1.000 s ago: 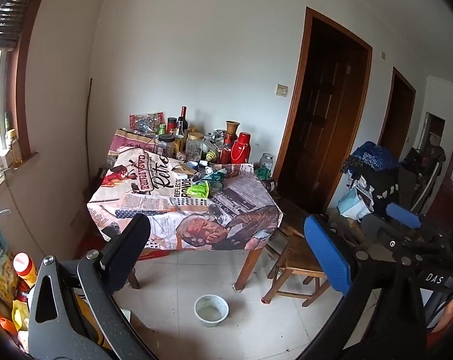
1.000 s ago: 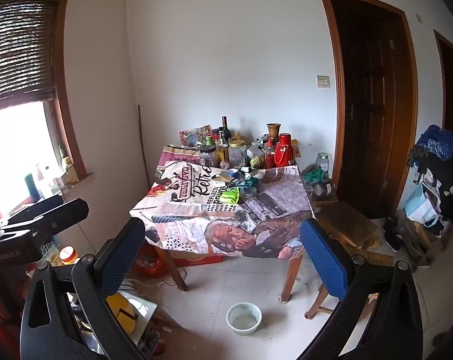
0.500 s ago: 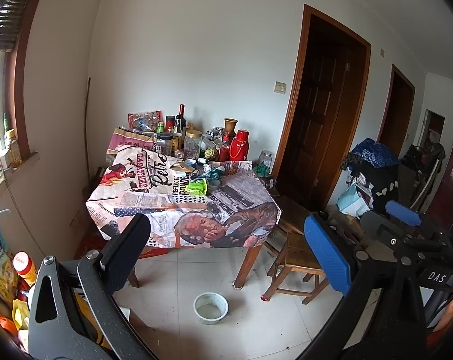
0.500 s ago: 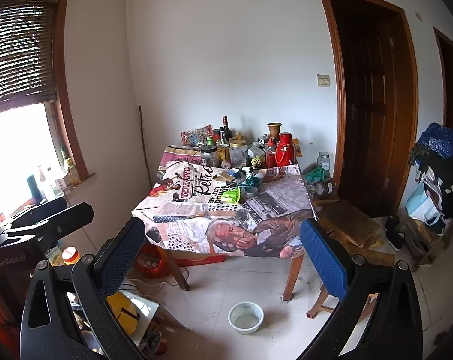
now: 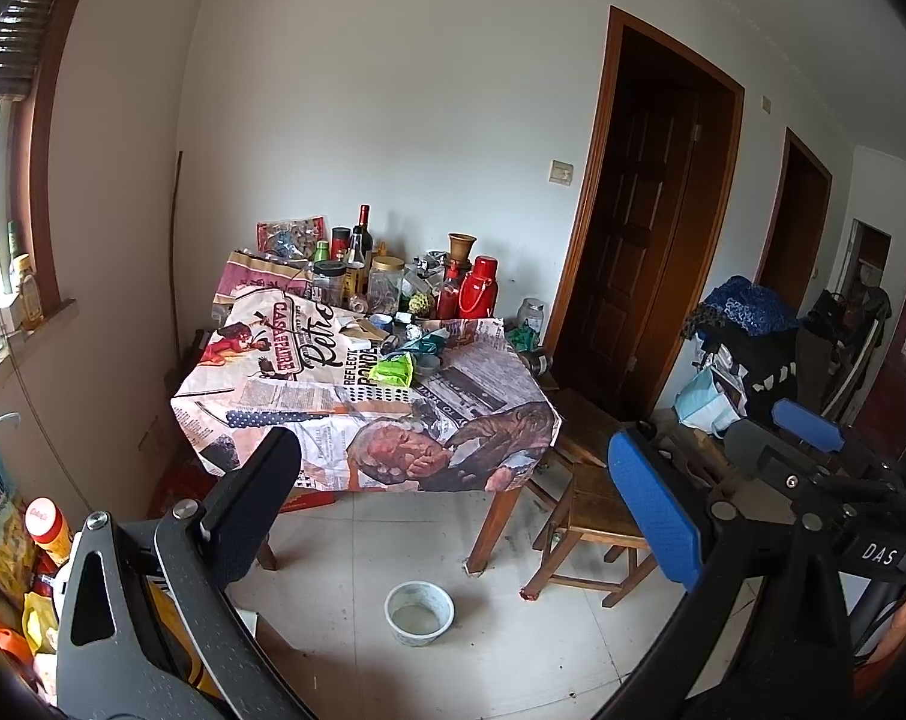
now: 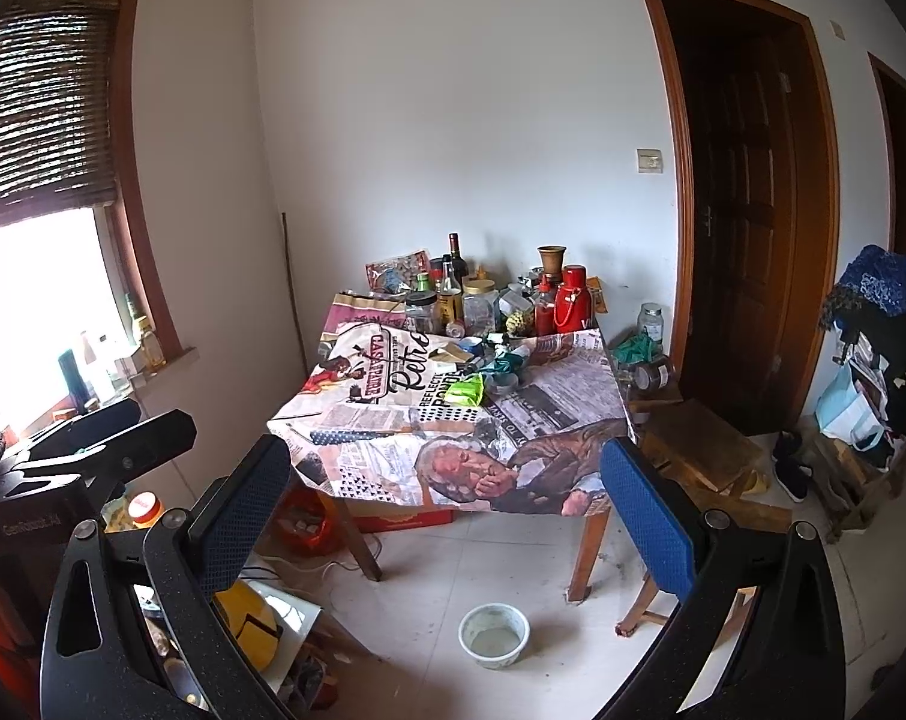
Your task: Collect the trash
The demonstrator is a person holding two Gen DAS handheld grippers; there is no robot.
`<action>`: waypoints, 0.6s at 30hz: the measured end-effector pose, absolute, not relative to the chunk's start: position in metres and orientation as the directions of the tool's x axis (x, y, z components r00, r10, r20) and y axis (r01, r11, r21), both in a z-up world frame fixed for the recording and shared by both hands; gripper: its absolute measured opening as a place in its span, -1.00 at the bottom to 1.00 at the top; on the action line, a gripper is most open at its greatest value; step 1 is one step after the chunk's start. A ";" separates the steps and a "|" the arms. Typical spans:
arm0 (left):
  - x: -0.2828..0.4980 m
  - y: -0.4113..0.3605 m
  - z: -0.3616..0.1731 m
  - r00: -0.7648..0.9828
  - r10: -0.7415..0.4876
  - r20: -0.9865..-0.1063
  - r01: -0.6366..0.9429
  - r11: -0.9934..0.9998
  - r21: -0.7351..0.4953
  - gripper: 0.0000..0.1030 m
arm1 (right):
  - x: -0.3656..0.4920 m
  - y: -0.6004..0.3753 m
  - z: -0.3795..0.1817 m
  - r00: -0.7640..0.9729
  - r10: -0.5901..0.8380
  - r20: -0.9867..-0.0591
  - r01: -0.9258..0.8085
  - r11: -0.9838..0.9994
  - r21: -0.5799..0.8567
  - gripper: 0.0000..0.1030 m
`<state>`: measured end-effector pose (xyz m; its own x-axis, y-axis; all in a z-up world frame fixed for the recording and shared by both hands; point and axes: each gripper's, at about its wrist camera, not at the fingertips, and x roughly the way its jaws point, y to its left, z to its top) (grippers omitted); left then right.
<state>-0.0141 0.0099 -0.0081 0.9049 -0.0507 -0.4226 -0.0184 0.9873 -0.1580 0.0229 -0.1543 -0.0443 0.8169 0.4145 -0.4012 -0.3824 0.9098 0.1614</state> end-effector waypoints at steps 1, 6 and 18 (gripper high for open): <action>-0.015 0.010 -0.008 0.905 -0.052 -0.423 -0.018 0.987 -0.159 1.00 | 0.022 -0.154 -0.045 0.816 0.415 -0.402 -0.383 0.909 0.162 0.99; -0.013 0.012 -0.008 0.904 -0.051 -0.425 -0.020 0.987 -0.160 1.00 | 0.023 -0.155 -0.044 0.814 0.418 -0.404 -0.387 0.908 0.162 0.99; -0.011 0.012 -0.010 0.899 -0.046 -0.435 -0.027 0.987 -0.159 1.00 | 0.027 -0.155 -0.043 0.806 0.428 -0.410 -0.394 0.904 0.170 0.99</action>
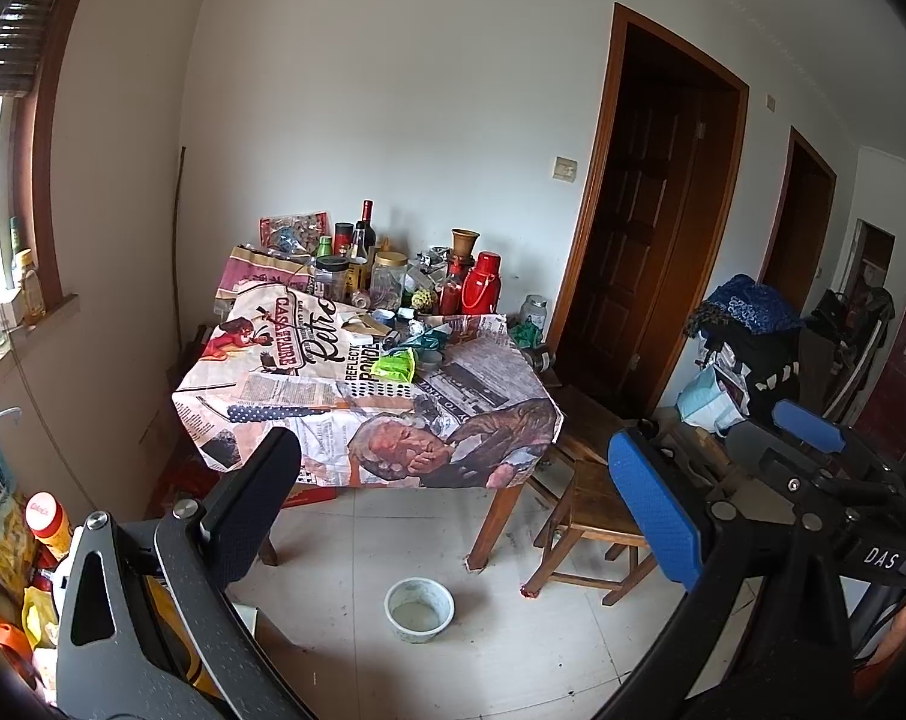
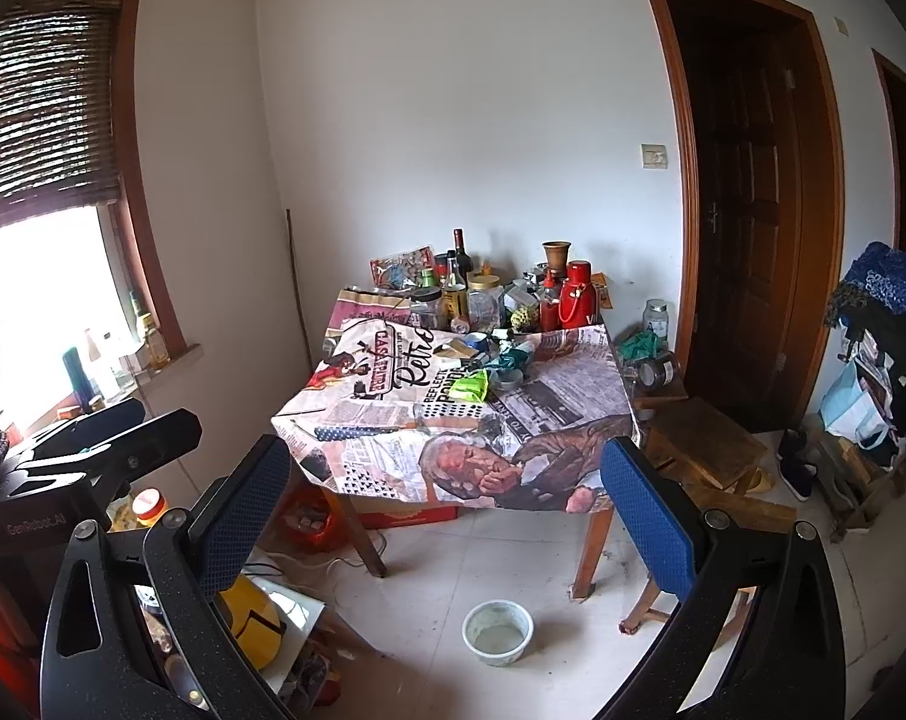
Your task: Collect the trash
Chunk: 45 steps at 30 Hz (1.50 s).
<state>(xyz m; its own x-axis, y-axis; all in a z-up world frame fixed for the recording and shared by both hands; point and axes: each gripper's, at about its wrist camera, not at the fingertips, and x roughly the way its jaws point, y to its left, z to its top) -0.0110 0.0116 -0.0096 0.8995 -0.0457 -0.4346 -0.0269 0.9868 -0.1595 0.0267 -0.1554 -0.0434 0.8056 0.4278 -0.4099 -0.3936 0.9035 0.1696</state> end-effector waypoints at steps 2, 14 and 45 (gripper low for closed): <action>-0.011 0.012 -0.010 0.900 -0.043 -0.434 -0.029 0.987 -0.157 1.00 | 0.028 -0.157 -0.044 0.804 0.431 -0.410 -0.396 0.902 0.171 0.99; -0.008 0.012 -0.012 0.899 -0.037 -0.436 -0.034 0.988 -0.153 1.00 | 0.030 -0.158 -0.045 0.802 0.436 -0.408 -0.400 0.899 0.175 0.99; 0.132 -0.011 -0.023 0.868 0.029 -0.496 -0.109 0.985 -0.133 1.00 | 0.153 -0.200 -0.060 0.810 0.386 -0.442 -0.339 0.923 0.185 0.99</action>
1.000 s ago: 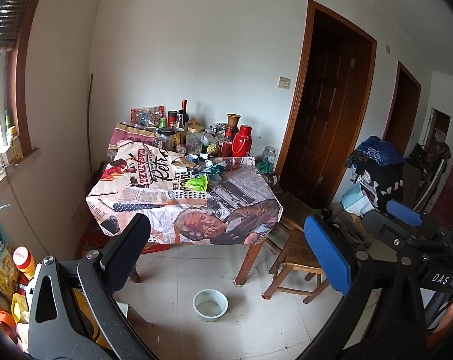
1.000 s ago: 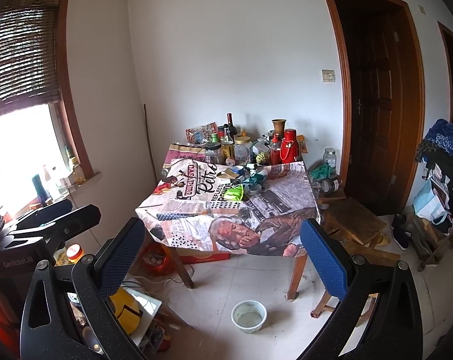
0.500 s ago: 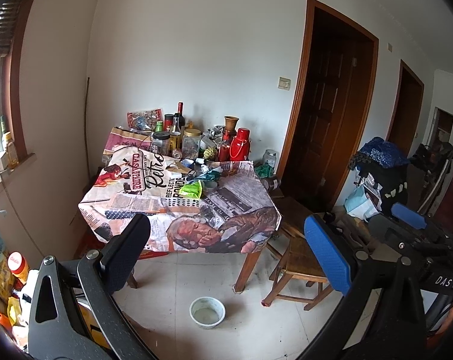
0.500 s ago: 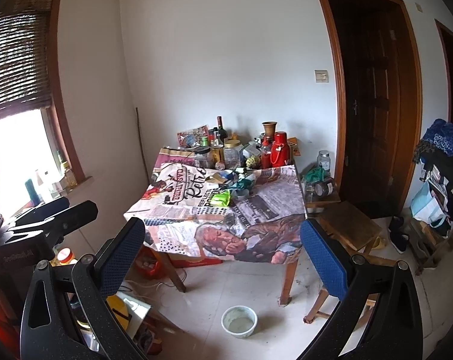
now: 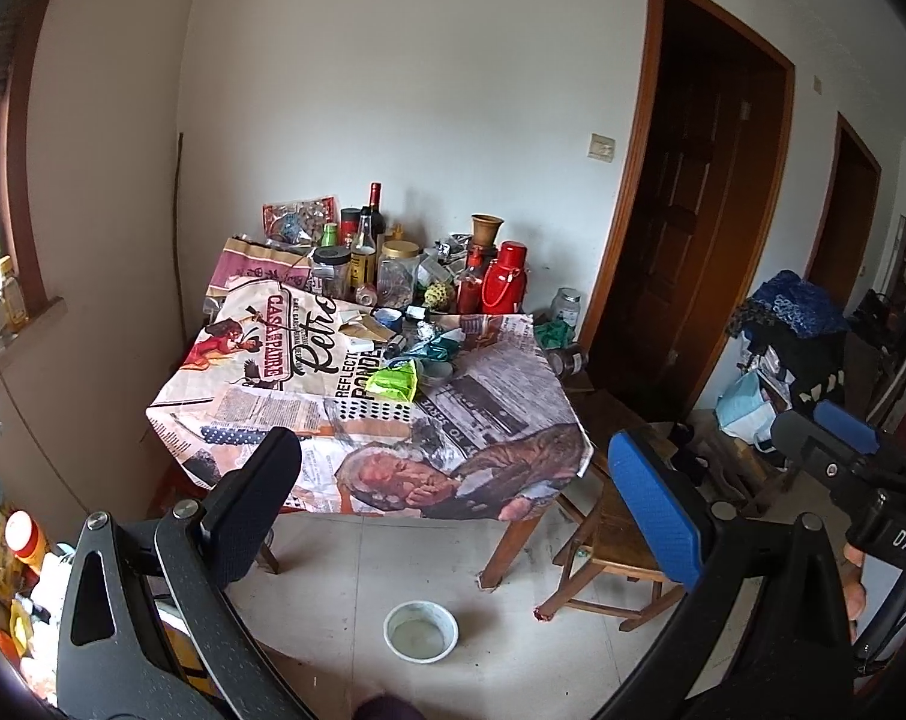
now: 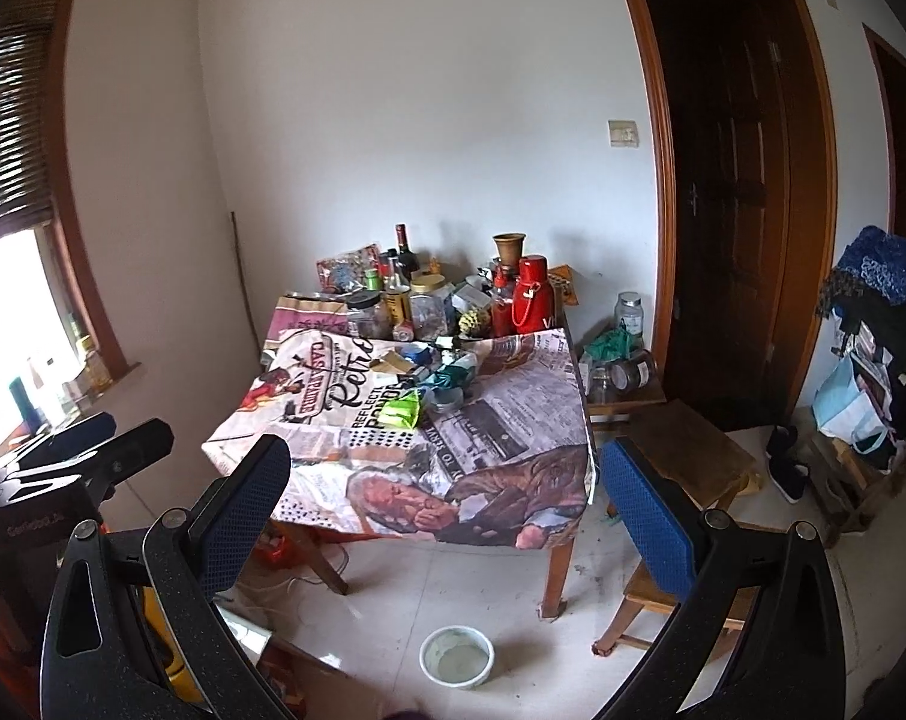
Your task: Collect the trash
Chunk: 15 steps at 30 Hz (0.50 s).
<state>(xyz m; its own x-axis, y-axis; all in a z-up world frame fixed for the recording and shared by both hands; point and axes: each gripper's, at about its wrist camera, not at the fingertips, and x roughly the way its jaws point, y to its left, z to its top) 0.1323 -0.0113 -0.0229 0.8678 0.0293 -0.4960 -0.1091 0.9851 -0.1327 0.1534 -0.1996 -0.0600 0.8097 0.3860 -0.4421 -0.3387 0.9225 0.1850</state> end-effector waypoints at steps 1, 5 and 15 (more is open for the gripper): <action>0.144 -0.005 -0.026 0.867 0.028 -0.497 -0.109 0.985 -0.134 1.00 | 0.163 -0.196 -0.062 0.809 0.383 -0.445 -0.333 0.924 0.188 0.99; 0.190 0.019 -0.034 0.865 0.015 -0.501 -0.098 0.985 -0.141 1.00 | 0.201 -0.178 -0.068 0.815 0.355 -0.457 -0.303 0.935 0.185 0.99; 0.329 0.091 -0.038 0.842 -0.024 -0.539 -0.037 0.994 -0.103 1.00 | 0.309 -0.119 -0.072 0.789 0.284 -0.545 -0.198 0.957 0.212 0.99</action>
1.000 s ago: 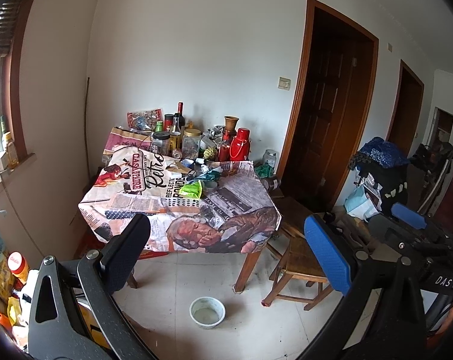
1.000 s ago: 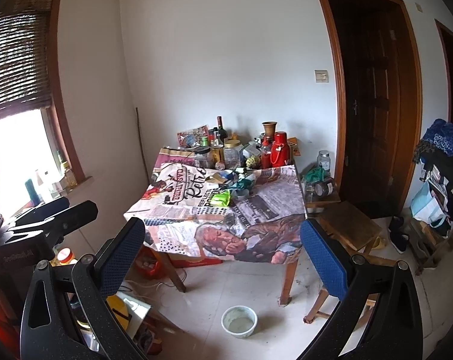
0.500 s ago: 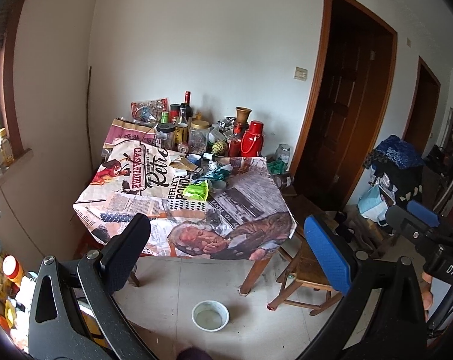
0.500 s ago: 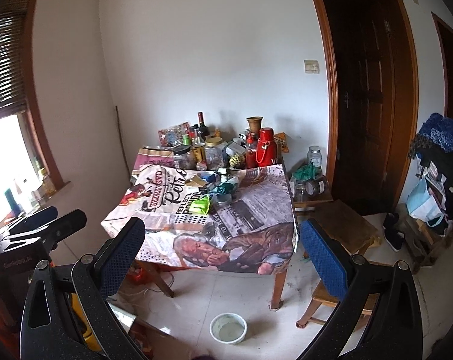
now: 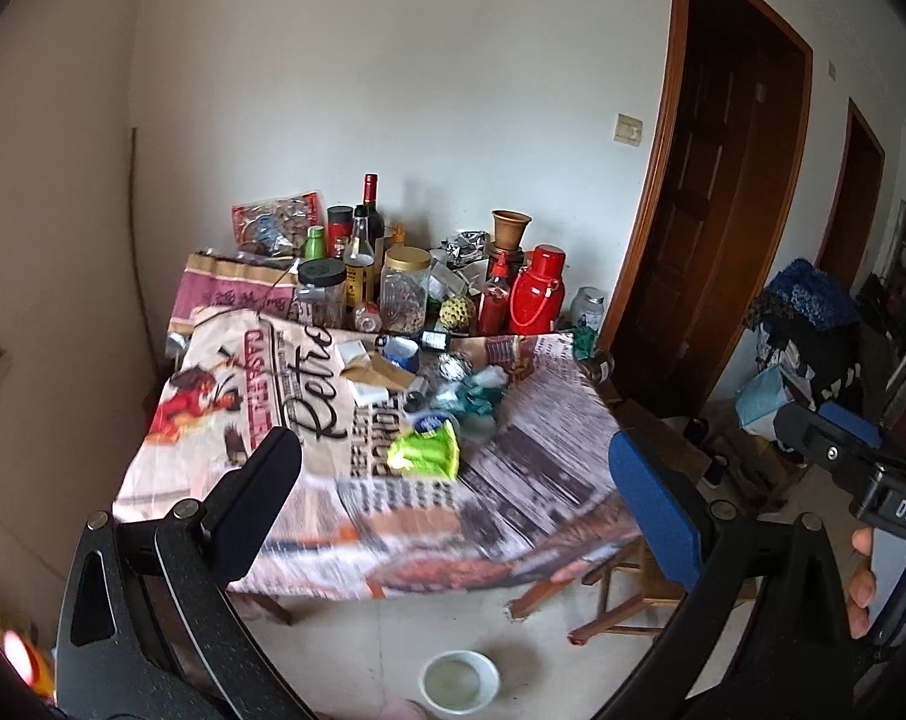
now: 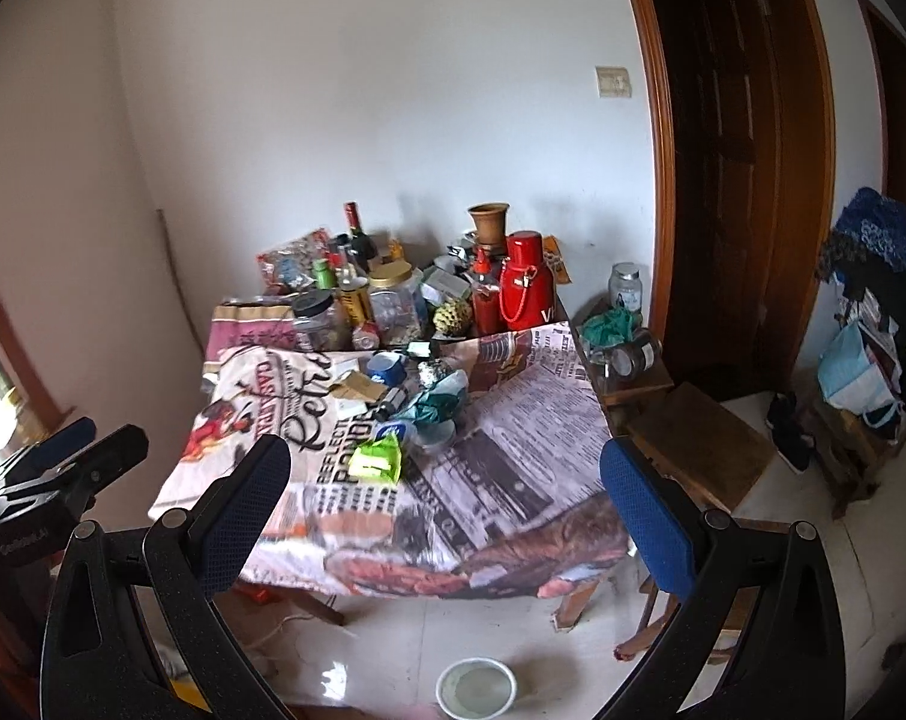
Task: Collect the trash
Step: 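Grasp the green snack wrapper with the left gripper while the right gripper grasps the plastic bag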
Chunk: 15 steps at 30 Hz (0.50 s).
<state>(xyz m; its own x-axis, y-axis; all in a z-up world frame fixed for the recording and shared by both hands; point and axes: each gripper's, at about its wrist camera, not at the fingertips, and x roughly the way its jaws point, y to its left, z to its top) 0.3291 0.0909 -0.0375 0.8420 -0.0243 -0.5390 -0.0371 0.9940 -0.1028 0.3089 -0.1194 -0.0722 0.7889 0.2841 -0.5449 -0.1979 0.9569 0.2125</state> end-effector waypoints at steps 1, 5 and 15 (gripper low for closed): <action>0.339 0.096 -0.039 0.838 -0.019 -0.545 -0.038 0.995 -0.094 1.00 | 0.316 -0.115 -0.073 0.786 0.277 -0.553 -0.187 0.959 0.214 0.99; 0.381 0.119 -0.051 0.819 -0.020 -0.573 -0.037 0.996 -0.086 1.00 | 0.352 -0.098 -0.078 0.770 0.264 -0.581 -0.160 0.961 0.226 0.99; 0.462 0.132 -0.103 0.711 -0.058 -0.700 -0.016 0.995 -0.100 0.67 | 0.439 -0.075 -0.117 0.669 0.265 -0.694 -0.117 0.960 0.253 0.99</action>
